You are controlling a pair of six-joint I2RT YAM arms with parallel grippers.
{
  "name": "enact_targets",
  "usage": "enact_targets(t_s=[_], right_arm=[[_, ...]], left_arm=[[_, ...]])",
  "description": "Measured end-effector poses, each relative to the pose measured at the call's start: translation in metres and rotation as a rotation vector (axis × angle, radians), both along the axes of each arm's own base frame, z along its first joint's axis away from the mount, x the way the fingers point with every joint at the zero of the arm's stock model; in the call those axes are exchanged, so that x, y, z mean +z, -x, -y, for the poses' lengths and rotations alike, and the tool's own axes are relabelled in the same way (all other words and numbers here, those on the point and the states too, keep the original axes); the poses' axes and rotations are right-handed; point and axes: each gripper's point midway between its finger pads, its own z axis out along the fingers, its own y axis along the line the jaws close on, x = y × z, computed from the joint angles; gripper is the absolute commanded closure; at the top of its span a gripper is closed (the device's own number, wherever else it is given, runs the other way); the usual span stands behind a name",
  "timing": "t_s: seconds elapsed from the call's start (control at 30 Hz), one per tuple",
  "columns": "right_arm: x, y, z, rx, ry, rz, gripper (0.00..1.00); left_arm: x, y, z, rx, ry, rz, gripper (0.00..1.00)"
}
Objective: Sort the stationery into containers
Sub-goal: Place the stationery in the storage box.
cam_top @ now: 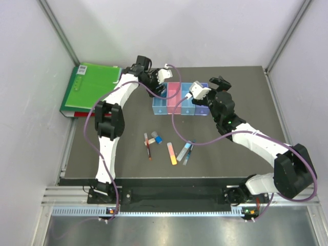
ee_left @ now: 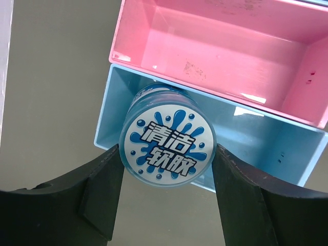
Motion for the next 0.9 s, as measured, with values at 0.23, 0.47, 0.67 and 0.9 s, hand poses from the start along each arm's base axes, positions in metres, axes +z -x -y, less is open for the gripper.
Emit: enact_targets(t_s=[0.23,0.47,0.67,0.9], right_arm=[[0.000,-0.001,0.002,-0.005,0.000,-0.001,0.00],[-0.002,-0.002,0.004,-0.010,-0.006,-0.005,0.00],[-0.006,-0.003,0.003,-0.010,-0.008,-0.014,0.00],[-0.003,-0.004,0.003,-0.010,-0.013,-0.011,0.00]], left_arm=[[-0.010,-0.006,0.002,0.006,-0.010,0.008,0.84],[-0.013,-0.013,0.005,0.015,-0.013,0.039,0.61],[-0.016,-0.016,0.007,0.032,-0.008,0.045,0.52],[-0.016,-0.018,0.009,0.035,-0.003,0.057,0.43]])
